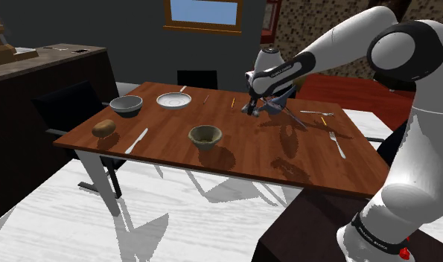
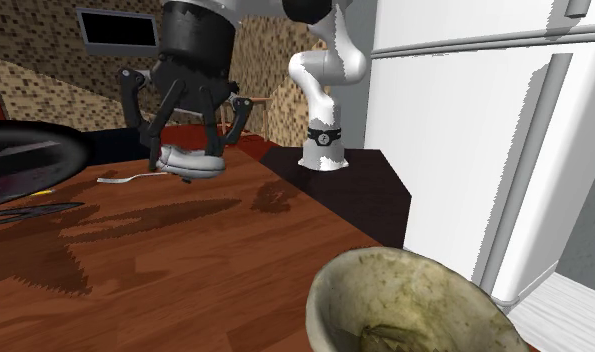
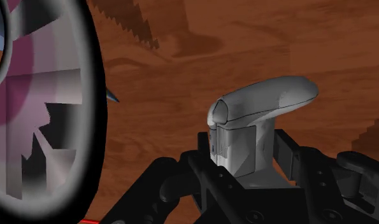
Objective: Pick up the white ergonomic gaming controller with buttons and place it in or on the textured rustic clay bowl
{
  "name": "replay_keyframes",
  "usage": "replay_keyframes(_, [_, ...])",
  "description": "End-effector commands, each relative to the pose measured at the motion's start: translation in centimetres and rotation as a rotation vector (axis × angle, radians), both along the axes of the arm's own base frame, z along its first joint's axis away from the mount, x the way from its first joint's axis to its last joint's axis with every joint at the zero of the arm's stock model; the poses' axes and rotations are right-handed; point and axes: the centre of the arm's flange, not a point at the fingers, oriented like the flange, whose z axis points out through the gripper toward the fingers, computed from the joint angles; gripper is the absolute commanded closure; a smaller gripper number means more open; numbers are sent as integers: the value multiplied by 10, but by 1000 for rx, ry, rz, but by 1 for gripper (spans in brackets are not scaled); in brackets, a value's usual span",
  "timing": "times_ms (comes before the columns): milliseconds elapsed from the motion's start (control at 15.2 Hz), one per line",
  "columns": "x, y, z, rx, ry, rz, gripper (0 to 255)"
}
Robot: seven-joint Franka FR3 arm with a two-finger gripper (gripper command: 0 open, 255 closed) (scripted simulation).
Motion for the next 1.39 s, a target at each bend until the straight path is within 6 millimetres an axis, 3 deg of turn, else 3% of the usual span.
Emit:
replay_keyframes(0, [11,25,0,0,0,-2,255])
replay_keyframes(1122, [88,238,5,0,0,-2,255])
replay_keyframes(1320, [88,238,-11,0,0,-2,255])
